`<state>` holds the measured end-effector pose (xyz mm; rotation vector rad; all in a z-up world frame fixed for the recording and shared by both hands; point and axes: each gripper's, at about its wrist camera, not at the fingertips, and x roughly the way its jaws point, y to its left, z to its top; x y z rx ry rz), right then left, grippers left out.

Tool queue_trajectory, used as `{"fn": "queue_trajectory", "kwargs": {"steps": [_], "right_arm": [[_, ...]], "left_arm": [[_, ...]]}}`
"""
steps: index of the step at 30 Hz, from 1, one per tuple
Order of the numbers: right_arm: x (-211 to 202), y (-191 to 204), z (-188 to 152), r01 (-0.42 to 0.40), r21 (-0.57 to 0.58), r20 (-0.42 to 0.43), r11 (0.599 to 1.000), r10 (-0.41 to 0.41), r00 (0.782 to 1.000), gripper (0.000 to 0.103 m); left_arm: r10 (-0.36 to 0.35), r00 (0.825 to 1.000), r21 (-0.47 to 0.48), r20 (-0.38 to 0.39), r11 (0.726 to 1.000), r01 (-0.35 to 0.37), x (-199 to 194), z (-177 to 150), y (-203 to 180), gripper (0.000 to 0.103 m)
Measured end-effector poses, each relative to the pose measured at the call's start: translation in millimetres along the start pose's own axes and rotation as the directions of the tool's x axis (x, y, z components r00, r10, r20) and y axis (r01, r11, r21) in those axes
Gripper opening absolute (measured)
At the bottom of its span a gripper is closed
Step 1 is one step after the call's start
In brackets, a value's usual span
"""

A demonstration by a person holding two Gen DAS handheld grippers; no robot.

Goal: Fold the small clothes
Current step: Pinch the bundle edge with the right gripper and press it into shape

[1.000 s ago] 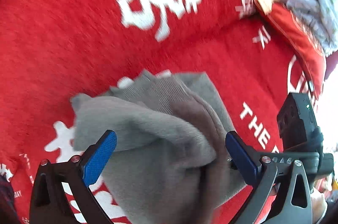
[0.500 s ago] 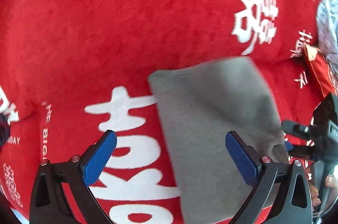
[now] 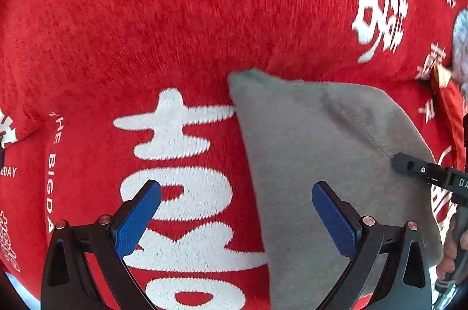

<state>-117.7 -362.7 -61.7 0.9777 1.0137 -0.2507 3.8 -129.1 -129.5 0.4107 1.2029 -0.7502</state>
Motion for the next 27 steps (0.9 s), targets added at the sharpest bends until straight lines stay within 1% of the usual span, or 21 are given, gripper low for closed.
{"fn": "queue_trajectory", "kwargs": {"steps": [2, 3, 4, 5, 6, 7, 8, 9, 11, 14, 15, 16, 17, 18, 19, 20, 21, 23, 24, 25, 27], "right_arm": [[10.9, -21.2, -5.6, 0.024, 0.066, -0.034, 0.998, -0.022, 0.999, 0.021], [15.3, -34.2, -9.0, 0.025, 0.101, -0.047, 0.995, -0.021, 0.999, 0.024], [17.0, -43.9, -10.5, 0.017, 0.143, -0.041, 0.990, -0.011, 0.999, 0.030], [14.1, -48.5, -12.0, -0.003, 0.171, -0.024, 0.985, 0.007, 1.000, 0.031], [9.9, -50.7, -13.3, -0.006, 0.191, -0.008, 0.982, 0.008, 1.000, 0.033], [4.4, -50.4, -13.7, 0.022, 0.194, 0.000, 0.981, -0.023, 1.000, 0.035], [-1.3, -50.7, -13.8, 0.088, 0.184, -0.002, 0.979, -0.090, 0.996, 0.038], [-7.3, -51.5, -14.3, 0.133, 0.174, -0.005, 0.976, -0.134, 0.991, 0.043], [-19.7, -53.7, -15.9, 0.117, 0.180, -0.003, 0.977, -0.118, 0.993, 0.044], [-33.7, -56.3, -20.0, 0.014, 0.211, 0.002, 0.977, -0.015, 1.000, 0.044], [-32.6, -57.0, -19.5, 0.000, 0.218, 0.000, 0.976, 0.000, 1.000, 0.044], [-27.8, -57.0, -17.4, -0.001, 0.225, -0.011, 0.974, 0.004, 1.000, 0.049], [-19.1, -59.9, -13.6, -0.005, 0.246, -0.028, 0.969, 0.012, 1.000, 0.051], [-9.4, -58.7, -10.5, -0.022, 0.262, -0.032, 0.965, 0.031, 0.999, 0.051], [3.1, -55.8, -6.7, -0.037, 0.273, -0.040, 0.961, 0.050, 0.998, 0.043], [8.7, -52.6, -3.9, -0.026, 0.268, -0.049, 0.963, 0.041, 0.998, 0.023], [8.4, -43.5, -1.8, -0.002, 0.236, -0.046, 0.972, 0.013, 0.999, 0.015], [-3.6, -22.4, 0.4, 0.041, 0.122, -0.009, 0.992, -0.040, 0.999, 0.014], [-10.7, -18.9, -0.7, 0.063, 0.091, 0.006, 0.994, -0.064, 0.998, 0.014], [-12.0, -22.3, -2.4, 0.078, 0.090, -0.001, 0.993, -0.078, 0.997, 0.014], [-3.7, -41.9, -7.3, 0.133, 0.121, -0.046, 0.984, -0.128, 0.991, 0.014]], "left_arm": [[0.021, 0.999, 0.012, -0.034, 1.000, -0.021, 12.6, -6.1, -1.7, 0.103], [0.035, 0.998, 0.017, -0.057, 0.999, -0.034, 19.4, -10.1, -2.2, 0.103], [0.042, 0.997, 0.019, -0.068, 0.999, -0.041, 22.3, -13.2, -2.2, 0.103], [0.052, 0.996, 0.023, -0.077, 0.998, -0.051, 25.0, -16.6, -1.8, 0.103], [0.062, 0.995, 0.029, -0.082, 0.998, -0.059, 26.0, -19.2, -0.9, 0.103], [0.065, 0.994, 0.035, -0.085, 0.997, -0.062, 26.2, -22.1, 0.3, 0.103], [0.064, 0.994, 0.039, -0.087, 0.997, -0.061, 25.9, -23.3, 1.3, 0.103], [0.068, 0.993, 0.045, -0.093, 0.997, -0.064, 25.2, -24.7, 2.4, 0.103], [0.065, 0.993, 0.052, -0.096, 0.997, -0.060, 22.1, -25.5, 4.5, 0.103], [0.067, 0.994, 0.053, -0.089, 0.997, -0.062, 19.2, -25.9, 7.0, 0.103], [0.068, 0.994, 0.050, -0.091, 0.997, -0.064, 20.1, -25.5, 7.5, 0.103], [0.070, 0.993, 0.046, -0.093, 0.997, -0.066, 19.7, -25.3, 7.3, 0.103], [0.072, 0.993, 0.038, -0.097, 0.997, -0.068, 21.6, -24.5, 7.5, 0.103], [0.072, 0.993, 0.028, -0.098, 0.997, -0.069, 23.7, -23.4, 7.3, 0.103], [0.073, 0.993, 0.023, -0.097, 0.997, -0.071, 25.0, -22.2, 6.5, 0.103], [0.074, 0.993, 0.023, -0.096, 0.997, -0.072, 25.0, -20.5, 5.2, 0.103], [0.074, 0.993, 0.026, -0.091, 0.997, -0.072, 23.8, -18.9, 3.2, 0.103], [0.059, 0.995, 0.040, -0.075, 0.998, -0.056, 21.2, -17.0, -2.2, 0.103], [0.059, 0.996, 0.054, -0.072, 0.997, -0.055, 21.7, -16.8, -6.2, 0.103], [0.062, 0.995, 0.067, -0.074, 0.996, -0.057, 23.9, -16.9, -10.0, 0.103], [0.062, 0.994, 0.091, -0.088, 0.994, -0.054, 32.4, -19.2, -19.3, 0.103]]}}
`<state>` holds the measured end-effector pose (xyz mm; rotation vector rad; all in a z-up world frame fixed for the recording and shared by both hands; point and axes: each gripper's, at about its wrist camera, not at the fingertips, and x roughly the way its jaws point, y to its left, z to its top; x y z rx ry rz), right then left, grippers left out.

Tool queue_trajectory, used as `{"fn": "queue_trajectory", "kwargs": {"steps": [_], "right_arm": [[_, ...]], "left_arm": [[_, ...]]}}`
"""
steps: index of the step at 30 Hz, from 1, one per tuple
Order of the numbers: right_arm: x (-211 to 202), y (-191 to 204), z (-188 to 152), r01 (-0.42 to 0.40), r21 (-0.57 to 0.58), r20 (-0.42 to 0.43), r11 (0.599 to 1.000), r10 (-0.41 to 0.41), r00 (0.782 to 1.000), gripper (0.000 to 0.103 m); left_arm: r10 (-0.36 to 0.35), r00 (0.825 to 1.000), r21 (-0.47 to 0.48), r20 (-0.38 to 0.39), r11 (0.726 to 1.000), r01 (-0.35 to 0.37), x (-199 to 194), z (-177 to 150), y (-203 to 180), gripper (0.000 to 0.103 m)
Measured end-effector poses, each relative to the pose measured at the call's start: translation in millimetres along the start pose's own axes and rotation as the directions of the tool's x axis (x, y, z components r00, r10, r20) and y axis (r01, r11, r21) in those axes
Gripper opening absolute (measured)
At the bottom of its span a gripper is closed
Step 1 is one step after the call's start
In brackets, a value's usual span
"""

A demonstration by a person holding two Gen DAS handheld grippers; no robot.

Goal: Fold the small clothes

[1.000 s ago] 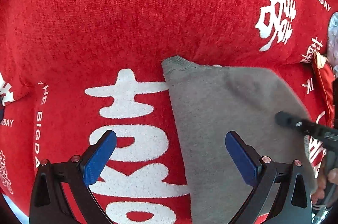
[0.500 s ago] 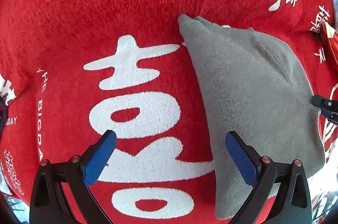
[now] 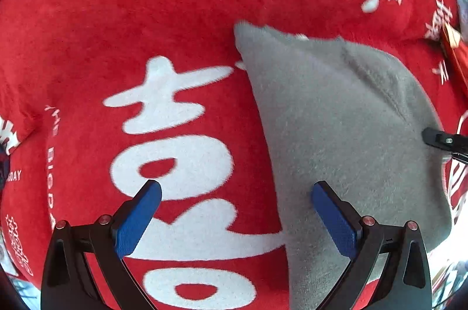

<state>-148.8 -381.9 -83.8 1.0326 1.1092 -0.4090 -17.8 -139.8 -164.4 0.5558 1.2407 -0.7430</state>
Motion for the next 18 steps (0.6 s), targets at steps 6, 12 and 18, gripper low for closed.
{"fn": "queue_trajectory", "kwargs": {"steps": [6, 12, 18], "right_arm": [[-1.7, -15.8, -7.4, 0.014, 0.094, -0.004, 0.995, -0.014, 1.000, 0.021], [-49.5, 19.8, -38.5, 0.010, 0.001, 0.060, 1.000, -0.010, 0.998, 0.022], [-35.4, 52.3, -77.0, -0.006, -0.096, -0.030, 0.995, 0.003, 1.000, 0.022]], "left_arm": [[0.007, 1.000, 0.003, -0.017, 1.000, -0.006, 0.3, -0.7, -0.1, 0.103], [0.014, 0.998, 0.011, -0.060, 1.000, -0.013, -10.8, -10.2, 8.0, 0.103], [0.024, 0.994, 0.052, -0.102, 0.998, -0.018, -8.5, -31.1, -0.3, 0.103]]}}
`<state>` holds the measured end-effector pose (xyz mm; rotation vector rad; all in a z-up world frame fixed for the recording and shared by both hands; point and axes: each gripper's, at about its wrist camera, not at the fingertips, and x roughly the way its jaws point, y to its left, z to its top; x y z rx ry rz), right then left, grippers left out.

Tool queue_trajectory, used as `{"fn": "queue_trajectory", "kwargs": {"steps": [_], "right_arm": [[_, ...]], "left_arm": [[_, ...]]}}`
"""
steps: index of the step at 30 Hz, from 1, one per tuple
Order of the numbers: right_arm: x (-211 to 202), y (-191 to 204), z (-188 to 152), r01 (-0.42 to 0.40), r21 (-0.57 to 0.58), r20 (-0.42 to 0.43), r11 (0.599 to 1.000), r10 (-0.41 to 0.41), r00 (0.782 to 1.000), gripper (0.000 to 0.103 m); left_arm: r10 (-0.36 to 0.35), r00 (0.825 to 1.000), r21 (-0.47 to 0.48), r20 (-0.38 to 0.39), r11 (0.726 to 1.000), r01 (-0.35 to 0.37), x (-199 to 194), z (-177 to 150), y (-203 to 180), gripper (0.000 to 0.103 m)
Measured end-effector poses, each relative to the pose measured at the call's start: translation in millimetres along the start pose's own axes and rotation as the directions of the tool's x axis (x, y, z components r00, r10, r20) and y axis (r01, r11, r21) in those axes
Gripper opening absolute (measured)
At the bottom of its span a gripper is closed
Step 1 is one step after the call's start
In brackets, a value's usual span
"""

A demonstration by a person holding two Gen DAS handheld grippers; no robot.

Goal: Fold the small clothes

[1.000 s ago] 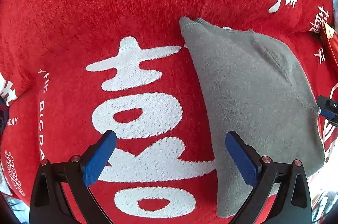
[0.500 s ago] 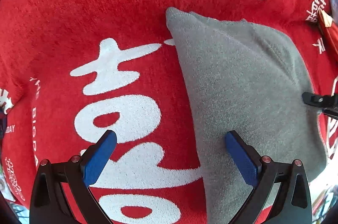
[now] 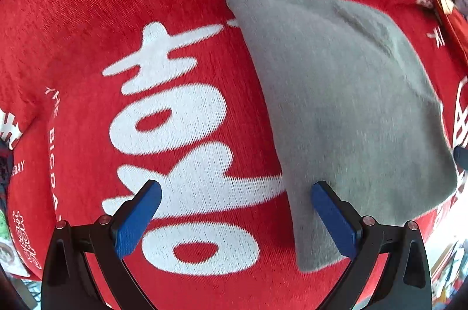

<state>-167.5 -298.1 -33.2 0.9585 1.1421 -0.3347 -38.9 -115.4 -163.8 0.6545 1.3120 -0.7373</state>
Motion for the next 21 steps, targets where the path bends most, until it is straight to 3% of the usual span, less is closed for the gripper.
{"fn": "queue_trajectory", "kwargs": {"steps": [5, 7, 12, 18, 20, 21], "right_arm": [[36.3, -31.1, -15.2, 0.097, 0.069, -0.087, 0.993, -0.091, 0.992, 0.021], [33.6, -41.1, -18.0, 0.064, 0.104, -0.063, 0.993, -0.057, 0.996, 0.014], [19.1, -41.6, -19.4, 0.086, 0.153, -0.045, 0.984, -0.080, 0.996, 0.014], [5.7, -28.3, -30.2, 0.084, 0.208, 0.010, 0.975, -0.088, 0.996, 0.020], [-1.5, -21.0, -35.6, 0.085, 0.211, 0.027, 0.974, -0.093, 0.995, 0.028], [-3.8, -18.4, -37.6, 0.085, 0.212, 0.033, 0.974, -0.094, 0.995, 0.039]], "left_arm": [[-0.013, 1.000, -0.020, -0.017, 1.000, 0.013, 2.3, -5.1, 2.5, 0.103], [-0.014, 1.000, -0.022, -0.020, 1.000, 0.014, 0.8, -5.1, 4.9, 0.103], [-0.024, 0.999, -0.009, -0.025, 1.000, 0.024, -3.8, -4.3, 10.8, 0.103], [-0.047, 0.999, 0.014, -0.009, 0.999, 0.047, -14.7, -4.4, 18.8, 0.103], [-0.056, 0.998, 0.023, -0.006, 0.998, 0.056, -18.2, -4.7, 21.1, 0.103], [-0.062, 0.998, 0.029, -0.004, 0.998, 0.062, -20.2, -5.1, 22.6, 0.103]]}}
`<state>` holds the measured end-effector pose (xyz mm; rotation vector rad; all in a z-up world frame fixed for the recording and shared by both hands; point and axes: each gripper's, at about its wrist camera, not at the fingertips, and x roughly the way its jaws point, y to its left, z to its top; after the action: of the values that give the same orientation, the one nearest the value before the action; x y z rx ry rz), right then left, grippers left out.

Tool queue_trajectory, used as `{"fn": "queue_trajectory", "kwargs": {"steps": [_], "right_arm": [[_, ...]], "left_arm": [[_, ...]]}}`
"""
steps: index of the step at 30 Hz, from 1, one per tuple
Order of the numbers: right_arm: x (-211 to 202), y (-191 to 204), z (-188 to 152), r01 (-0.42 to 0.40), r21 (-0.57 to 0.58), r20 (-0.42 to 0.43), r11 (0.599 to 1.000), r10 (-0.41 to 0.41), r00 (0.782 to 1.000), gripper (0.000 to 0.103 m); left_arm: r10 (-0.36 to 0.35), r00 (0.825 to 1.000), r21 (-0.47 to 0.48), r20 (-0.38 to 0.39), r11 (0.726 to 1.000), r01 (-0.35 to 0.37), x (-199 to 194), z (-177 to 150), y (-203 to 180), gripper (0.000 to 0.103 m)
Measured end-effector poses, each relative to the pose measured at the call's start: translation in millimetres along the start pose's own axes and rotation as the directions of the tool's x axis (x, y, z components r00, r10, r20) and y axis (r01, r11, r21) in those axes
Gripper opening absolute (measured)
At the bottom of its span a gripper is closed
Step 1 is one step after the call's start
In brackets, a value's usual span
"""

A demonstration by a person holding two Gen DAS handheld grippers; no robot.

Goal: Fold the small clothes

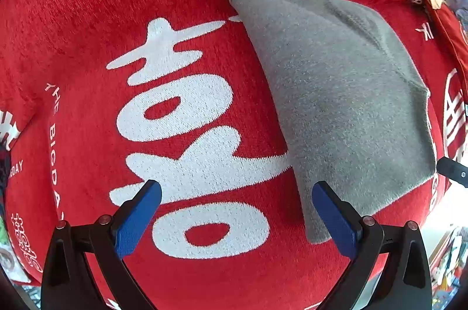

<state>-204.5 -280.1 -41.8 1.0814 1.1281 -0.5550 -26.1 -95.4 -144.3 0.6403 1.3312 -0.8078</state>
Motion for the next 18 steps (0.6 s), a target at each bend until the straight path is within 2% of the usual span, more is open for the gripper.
{"fn": "queue_trajectory", "kwargs": {"steps": [1, 2, 8, 13, 16, 18], "right_arm": [[-2.7, 3.6, -3.4, -0.002, 0.001, 0.009, 1.000, 0.002, 1.000, 0.049], [-4.5, 6.7, -6.5, -0.005, 0.004, 0.014, 1.000, 0.005, 1.000, 0.052], [-7.4, 29.2, -28.8, -0.036, 0.035, 0.026, 0.999, 0.036, 0.999, 0.056], [0.0, 49.2, -43.4, -0.050, 0.033, 0.020, 0.998, 0.050, 0.999, 0.069], [-0.5, 58.8, -51.2, -0.048, 0.022, 0.036, 0.999, 0.048, 0.998, 0.080], [-2.0, 64.4, -55.0, -0.045, 0.015, 0.051, 0.999, 0.044, 0.998, 0.080]], "left_arm": [[-0.005, 1.000, 0.005, 0.001, 1.000, 0.005, -1.8, -0.7, 0.4, 0.103], [-0.012, 1.000, 0.011, 0.004, 1.000, 0.012, -4.7, -2.1, 1.2, 0.103], [-0.061, 0.998, 0.057, 0.016, 0.997, 0.060, -20.8, -10.0, 7.5, 0.103], [-0.123, 0.991, 0.057, 0.051, 0.991, 0.120, -33.6, -12.6, 17.6, 0.103], [-0.108, 0.992, 0.067, 0.064, 0.992, 0.103, -37.9, -11.4, 22.2, 0.103], [-0.097, 0.993, 0.061, 0.070, 0.994, 0.092, -40.7, -10.1, 25.1, 0.103]]}}
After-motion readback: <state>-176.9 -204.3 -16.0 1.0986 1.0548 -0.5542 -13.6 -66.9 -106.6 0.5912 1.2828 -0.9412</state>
